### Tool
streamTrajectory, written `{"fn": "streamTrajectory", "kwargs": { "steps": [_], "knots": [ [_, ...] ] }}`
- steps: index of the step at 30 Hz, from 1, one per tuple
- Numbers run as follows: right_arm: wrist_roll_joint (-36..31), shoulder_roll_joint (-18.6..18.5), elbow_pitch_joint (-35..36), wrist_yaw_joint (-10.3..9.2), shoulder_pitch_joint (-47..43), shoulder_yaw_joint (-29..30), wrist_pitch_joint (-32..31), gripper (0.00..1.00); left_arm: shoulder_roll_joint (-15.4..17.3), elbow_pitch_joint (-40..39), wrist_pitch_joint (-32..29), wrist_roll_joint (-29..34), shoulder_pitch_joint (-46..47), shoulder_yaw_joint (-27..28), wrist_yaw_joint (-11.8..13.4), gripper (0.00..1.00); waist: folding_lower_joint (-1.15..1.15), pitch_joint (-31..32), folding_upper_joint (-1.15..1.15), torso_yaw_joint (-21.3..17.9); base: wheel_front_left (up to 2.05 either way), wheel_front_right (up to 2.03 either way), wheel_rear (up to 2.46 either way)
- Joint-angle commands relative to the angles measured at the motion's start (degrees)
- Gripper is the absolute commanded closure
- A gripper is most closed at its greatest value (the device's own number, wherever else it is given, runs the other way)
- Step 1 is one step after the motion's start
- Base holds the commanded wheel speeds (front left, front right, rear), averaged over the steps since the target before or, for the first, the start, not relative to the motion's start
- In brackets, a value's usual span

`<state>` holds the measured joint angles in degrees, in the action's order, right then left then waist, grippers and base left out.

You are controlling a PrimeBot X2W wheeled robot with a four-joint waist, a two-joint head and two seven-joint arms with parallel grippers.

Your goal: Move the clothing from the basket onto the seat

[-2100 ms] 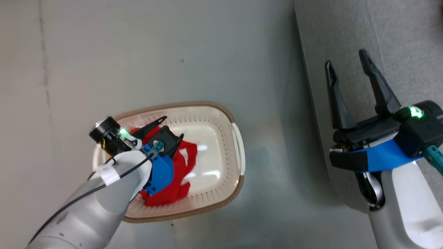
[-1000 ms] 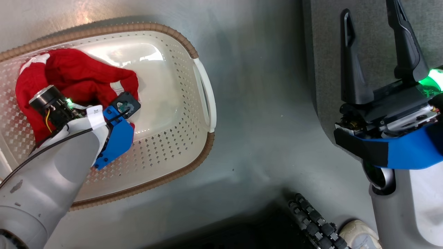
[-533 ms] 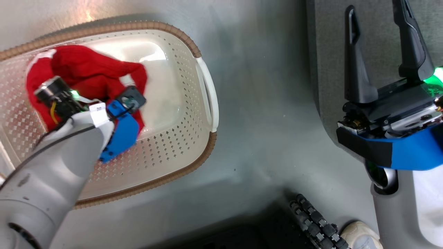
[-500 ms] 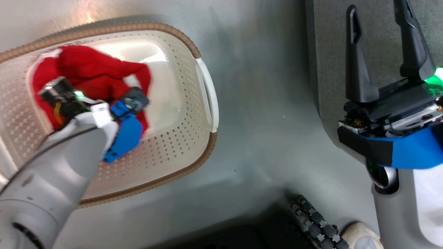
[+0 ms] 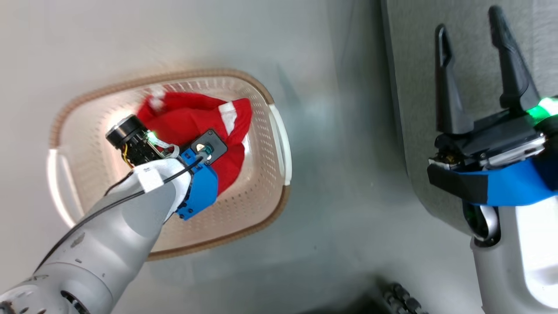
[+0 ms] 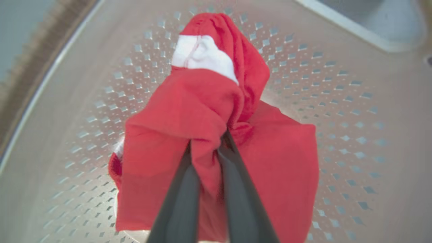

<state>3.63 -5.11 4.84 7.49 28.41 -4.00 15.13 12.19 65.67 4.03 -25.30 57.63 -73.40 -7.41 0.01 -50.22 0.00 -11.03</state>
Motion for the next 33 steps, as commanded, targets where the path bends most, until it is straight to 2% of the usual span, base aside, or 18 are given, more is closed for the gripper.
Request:
{"fn": "streamTrajectory", "kwargs": {
  "steps": [1, 7, 13, 21, 24, 33],
  "knots": [
    [0.0, -0.4, -0.7, 0.01, -1.3, 0.2, 0.0, 0.0, -0.5, 0.5, 2.3, -1.1, -0.5, 0.5, -0.1, 1.0, -0.01, 5.0, 0.0, 2.0, 0.0, 0.0, 0.0],
    [-0.1, -0.9, -3.4, 0.01, -4.0, 0.8, 0.0, 0.0, -1.8, 1.9, 9.5, -6.3, -2.5, 4.2, -0.1, 1.0, -0.01, 13.3, 0.0, 3.7, 0.0, 0.0, 0.0],
    [0.0, -1.1, -5.9, 0.02, -7.9, 2.1, 0.0, 0.0, -1.4, -1.3, 11.3, -10.9, -3.6, 10.9, 0.9, 1.0, -0.01, 21.3, 0.0, 5.4, 0.0, 0.0, 0.0],
    [-0.3, -0.9, -8.5, 0.02, -13.2, 2.3, 0.0, 0.0, 3.3, -14.6, 11.2, -8.7, -8.8, 20.8, 4.0, 1.0, -0.01, 31.7, 0.0, 6.6, 0.0, 0.0, 0.0],
    [-0.3, -0.7, -9.2, 0.02, -15.5, 2.0, 0.0, 0.0, 4.5, -19.1, 11.2, -7.0, -12.0, 24.2, 4.3, 1.0, -0.01, 35.6, 0.0, 6.8, 0.0, 0.0, 0.0],
    [-0.6, -0.2, -10.5, 0.01, -21.8, 1.9, 0.0, 0.0, 4.2, -30.0, 11.2, -4.4, -20.2, 33.3, 3.4, 1.0, -0.01, 44.4, 0.0, 7.8, 0.0, 0.0, 0.0]
  ]
}}
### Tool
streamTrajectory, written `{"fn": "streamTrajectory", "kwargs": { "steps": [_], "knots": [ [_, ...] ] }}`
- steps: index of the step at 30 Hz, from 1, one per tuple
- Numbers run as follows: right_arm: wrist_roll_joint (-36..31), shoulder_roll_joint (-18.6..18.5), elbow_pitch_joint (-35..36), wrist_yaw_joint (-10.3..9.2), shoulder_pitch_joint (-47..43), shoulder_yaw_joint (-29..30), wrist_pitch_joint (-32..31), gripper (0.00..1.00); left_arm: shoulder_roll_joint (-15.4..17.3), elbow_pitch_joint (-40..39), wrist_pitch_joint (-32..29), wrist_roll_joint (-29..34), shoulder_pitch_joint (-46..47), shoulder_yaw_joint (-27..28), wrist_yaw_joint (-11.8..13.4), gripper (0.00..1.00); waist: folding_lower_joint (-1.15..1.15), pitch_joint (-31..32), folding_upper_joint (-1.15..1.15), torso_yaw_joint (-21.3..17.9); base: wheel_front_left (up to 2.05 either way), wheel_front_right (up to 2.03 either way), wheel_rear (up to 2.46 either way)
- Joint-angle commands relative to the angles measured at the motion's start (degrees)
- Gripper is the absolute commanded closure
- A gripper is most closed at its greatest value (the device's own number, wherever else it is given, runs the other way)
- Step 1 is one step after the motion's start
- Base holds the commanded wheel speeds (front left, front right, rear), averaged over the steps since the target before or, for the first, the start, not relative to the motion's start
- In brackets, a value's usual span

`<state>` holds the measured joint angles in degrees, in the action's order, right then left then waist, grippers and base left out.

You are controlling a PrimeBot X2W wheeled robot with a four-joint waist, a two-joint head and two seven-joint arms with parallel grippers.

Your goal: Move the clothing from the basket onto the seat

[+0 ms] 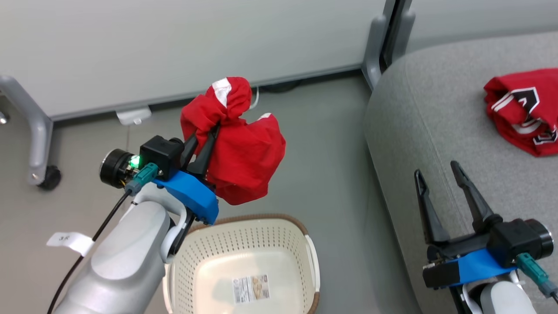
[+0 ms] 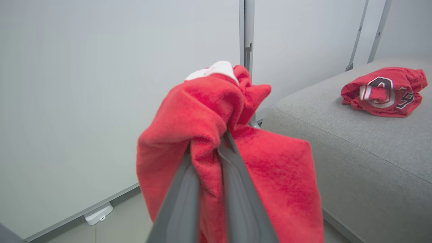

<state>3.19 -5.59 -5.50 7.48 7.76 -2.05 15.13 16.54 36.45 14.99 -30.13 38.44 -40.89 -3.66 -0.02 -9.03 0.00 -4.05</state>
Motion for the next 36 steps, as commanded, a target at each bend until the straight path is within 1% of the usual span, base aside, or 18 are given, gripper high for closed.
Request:
{"fn": "streamTrajectory", "kwargs": {
  "steps": [1, 9, 14, 19, 21, 26, 31, 36],
  "knots": [
    [-0.2, 0.3, -0.2, 0.03, -1.7, -0.1, 0.0, 0.0, -0.4, -1.9, 0.3, 0.5, -1.7, 1.7, -0.3, 1.0, 0.02, 3.8, 0.0, 0.9, 0.0, 0.0, 0.0],
    [-0.1, 0.7, -0.5, 0.03, -4.8, -1.0, 0.0, 0.0, -2.7, -7.8, 0.3, 2.4, -6.3, 4.9, -0.7, 1.0, 0.02, 7.5, 0.0, 2.1, 0.0, 0.0, 0.0],
    [0.2, 0.8, -0.4, 0.03, -5.5, -1.9, 0.0, 0.0, -3.8, -10.1, 0.3, 3.3, -8.1, 5.2, -0.7, 1.0, 0.02, 8.4, 0.0, 2.5, 0.0, 0.0, 0.0],
    [0.4, 0.0, -0.1, 0.03, -4.6, -3.6, 0.0, 0.0, -4.4, -11.2, 0.3, 3.9, -8.7, 5.1, -0.8, 1.0, 0.02, 8.3, 0.0, 3.0, 0.0, 0.0, 0.0],
    [0.6, -0.7, 0.2, 0.02, -3.2, -5.2, 0.0, 0.0, -4.6, -11.6, 0.3, 4.1, -8.6, 5.0, -0.8, 1.0, 0.02, 8.2, 0.0, 3.2, 0.0, 0.0, 0.0],
    [1.4, -3.4, -0.2, 0.03, 2.3, -11.4, 0.0, 0.0, -5.1, -11.9, 0.3, 4.9, -7.2, 4.7, -1.1, 1.0, 0.02, 7.3, 0.0, 3.9, 0.0, 0.0, 0.0],
    [2.9, -5.6, -2.8, 0.02, 8.6, -18.1, 0.0, 0.0, -5.9, -11.6, 0.3, 5.6, -6.0, 4.2, -1.4, 1.0, 0.02, 6.4, 0.0, 4.9, 0.0, 0.0, 0.0],
    [4.0, -7.2, -6.7, 0.02, 14.4, -23.4, 0.0, 0.0, -7.1, -11.3, 0.3, 6.3, -4.8, 3.5, -1.7, 1.0, 0.02, 5.3, 0.0, 6.2, 0.0, 0.0, 0.0]
  ]
}}
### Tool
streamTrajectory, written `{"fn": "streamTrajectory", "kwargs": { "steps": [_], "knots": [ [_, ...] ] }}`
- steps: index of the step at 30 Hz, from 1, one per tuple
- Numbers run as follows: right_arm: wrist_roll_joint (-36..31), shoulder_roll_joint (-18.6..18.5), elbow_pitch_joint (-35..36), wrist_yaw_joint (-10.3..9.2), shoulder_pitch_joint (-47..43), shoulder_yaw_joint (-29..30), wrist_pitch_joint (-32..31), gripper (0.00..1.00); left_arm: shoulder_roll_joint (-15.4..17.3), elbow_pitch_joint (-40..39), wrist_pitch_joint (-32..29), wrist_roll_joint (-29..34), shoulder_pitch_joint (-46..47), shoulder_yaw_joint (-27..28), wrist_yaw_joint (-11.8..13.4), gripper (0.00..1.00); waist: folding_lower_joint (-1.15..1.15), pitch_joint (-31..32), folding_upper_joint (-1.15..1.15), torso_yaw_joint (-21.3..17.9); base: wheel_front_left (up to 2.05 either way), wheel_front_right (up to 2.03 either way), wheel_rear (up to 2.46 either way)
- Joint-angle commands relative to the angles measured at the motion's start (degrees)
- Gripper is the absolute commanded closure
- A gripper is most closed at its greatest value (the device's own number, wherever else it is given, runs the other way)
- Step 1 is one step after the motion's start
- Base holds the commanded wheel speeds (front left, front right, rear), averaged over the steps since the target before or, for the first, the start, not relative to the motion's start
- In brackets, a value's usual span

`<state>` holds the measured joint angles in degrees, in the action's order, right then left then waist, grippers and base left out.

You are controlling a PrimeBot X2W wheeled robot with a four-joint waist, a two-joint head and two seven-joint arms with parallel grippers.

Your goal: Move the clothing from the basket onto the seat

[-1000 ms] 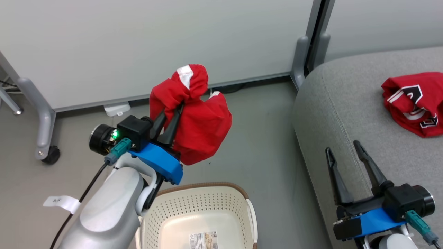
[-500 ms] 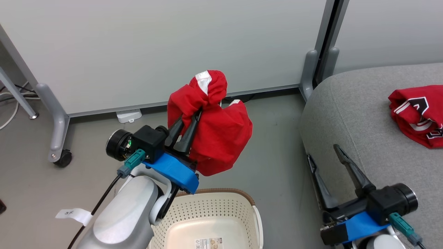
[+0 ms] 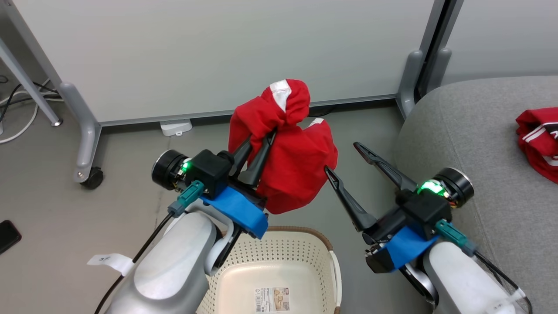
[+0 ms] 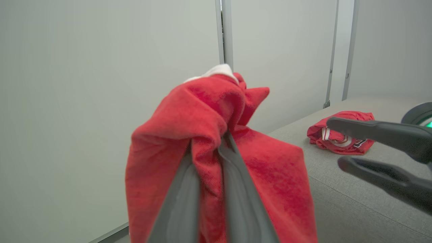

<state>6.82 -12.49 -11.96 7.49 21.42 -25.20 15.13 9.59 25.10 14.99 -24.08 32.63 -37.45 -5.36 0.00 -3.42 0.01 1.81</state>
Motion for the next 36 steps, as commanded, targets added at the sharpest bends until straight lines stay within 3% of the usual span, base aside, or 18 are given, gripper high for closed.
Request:
{"fn": "streamTrajectory", "kwargs": {
  "steps": [1, 10, 20, 23, 36],
  "knots": [
    [0.5, -0.5, -1.2, 0.01, 1.7, -1.0, 0.0, 0.0, -0.5, 0.1, 0.3, 0.4, 1.2, -0.1, -0.1, 1.0, 0.0, -0.5, -0.01, 0.5, 0.0, 0.0, 0.0],
    [1.8, -1.3, -11.0, 0.01, 11.3, -10.1, 0.0, 0.0, -2.0, 0.6, 0.3, 2.0, 3.2, -1.2, -0.7, 1.0, 0.0, -2.6, -0.01, 1.8, 0.0, 0.0, 0.0],
    [4.6, 1.6, -18.3, 0.01, 18.0, -15.8, 0.0, 0.0, -3.6, 0.8, 0.3, 2.9, 4.3, -2.4, -1.5, 1.0, 0.0, -3.8, -0.01, 2.9, 0.0, 0.0, 0.0],
    [5.3, 2.5, -19.3, 0.01, 18.6, -15.5, 0.0, 1.0, -3.9, 0.8, 0.3, 3.0, 4.3, -2.5, -1.7, 1.0, 0.0, -3.9, -0.01, 3.0, 0.0, 0.0, 0.0],
    [5.8, 2.6, -18.7, 0.01, 17.7, -14.9, 0.0, 1.0, -3.9, 1.1, 0.3, 3.5, 4.4, -1.7, -2.0, 1.0, 0.0, -4.0, -0.01, 2.9, 0.0, 0.0, 0.0]
  ]
}}
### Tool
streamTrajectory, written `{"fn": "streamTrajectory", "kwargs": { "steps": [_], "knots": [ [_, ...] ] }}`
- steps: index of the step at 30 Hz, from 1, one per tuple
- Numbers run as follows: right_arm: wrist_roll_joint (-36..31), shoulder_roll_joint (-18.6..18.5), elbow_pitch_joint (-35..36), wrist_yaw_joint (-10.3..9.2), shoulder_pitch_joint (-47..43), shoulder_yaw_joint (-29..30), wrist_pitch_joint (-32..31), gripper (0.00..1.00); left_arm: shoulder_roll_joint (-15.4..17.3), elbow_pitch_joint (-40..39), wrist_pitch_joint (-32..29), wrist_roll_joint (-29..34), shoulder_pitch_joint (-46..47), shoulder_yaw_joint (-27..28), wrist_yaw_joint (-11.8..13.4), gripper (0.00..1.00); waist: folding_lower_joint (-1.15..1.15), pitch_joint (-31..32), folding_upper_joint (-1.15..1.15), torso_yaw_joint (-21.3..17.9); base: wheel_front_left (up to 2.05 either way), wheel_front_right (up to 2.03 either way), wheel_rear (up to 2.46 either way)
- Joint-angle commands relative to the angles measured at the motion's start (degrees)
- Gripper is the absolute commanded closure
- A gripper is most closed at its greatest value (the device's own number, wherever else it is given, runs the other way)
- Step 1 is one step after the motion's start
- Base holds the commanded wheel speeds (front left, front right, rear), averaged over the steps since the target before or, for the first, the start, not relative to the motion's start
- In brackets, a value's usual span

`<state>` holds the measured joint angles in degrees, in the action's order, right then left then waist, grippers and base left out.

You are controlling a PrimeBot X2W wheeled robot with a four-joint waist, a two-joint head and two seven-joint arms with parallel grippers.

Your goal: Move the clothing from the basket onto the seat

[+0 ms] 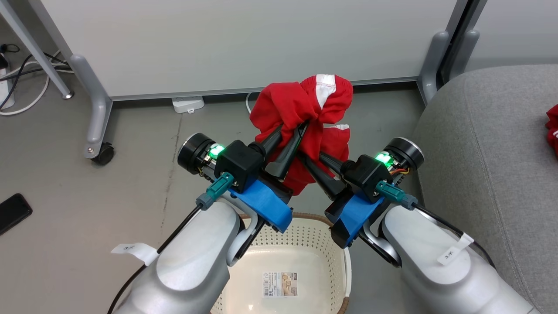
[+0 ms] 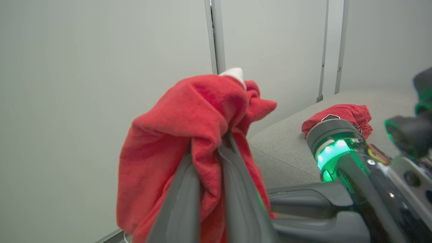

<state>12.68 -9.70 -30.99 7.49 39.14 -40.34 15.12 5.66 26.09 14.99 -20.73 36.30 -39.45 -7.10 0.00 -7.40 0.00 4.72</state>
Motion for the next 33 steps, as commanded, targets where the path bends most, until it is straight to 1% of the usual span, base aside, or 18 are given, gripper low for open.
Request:
{"fn": "streamTrajectory", "kwargs": {
  "steps": [1, 27, 28, 29, 30, 33],
  "knots": [
    [-0.1, -0.2, 0.3, 0.01, -0.1, 0.3, 0.0, 1.0, 0.0, 0.2, 0.3, 0.1, 0.7, 0.3, -0.2, 1.0, 0.0, 0.0, 0.0, -0.1, 0.0, 0.0, 0.0],
    [-0.1, -0.4, 1.1, 0.01, -0.9, 0.2, 0.0, 1.0, -0.1, 0.6, 0.3, 1.0, 0.1, 0.9, -0.5, 1.0, 0.0, 0.5, 0.0, 0.0, 0.0, 0.0, 0.0],
    [-0.1, -0.4, 1.2, 0.01, -1.0, 0.1, 0.0, 1.0, -0.1, 0.6, 0.3, 1.2, 0.1, 1.1, -0.5, 0.98, 0.0, 0.5, 0.0, 0.0, 0.0, 0.0, 0.0],
    [-0.1, -0.4, 1.2, 0.01, -1.0, 0.1, 0.0, 1.0, -0.1, 0.6, 0.3, 1.3, 0.0, 1.3, -0.4, 0.52, 0.0, 0.5, 0.0, 0.0, 0.0, 0.0, 0.0],
    [-0.1, -0.5, 1.2, 0.01, -1.0, 0.1, 0.0, 1.0, -0.1, 0.7, 0.3, 1.6, -0.1, 1.4, -0.2, 0.0, 0.0, 0.6, 0.0, 0.0, 0.0, 0.0, 0.0],
    [-0.1, -0.4, 1.3, 0.01, -1.1, 0.2, 0.0, 1.0, -0.2, 0.5, 0.3, 2.2, -0.4, 1.9, 0.0, 0.0, 0.0, 0.7, 0.0, 0.0, 0.0, 0.0, 0.0]
  ]
}}
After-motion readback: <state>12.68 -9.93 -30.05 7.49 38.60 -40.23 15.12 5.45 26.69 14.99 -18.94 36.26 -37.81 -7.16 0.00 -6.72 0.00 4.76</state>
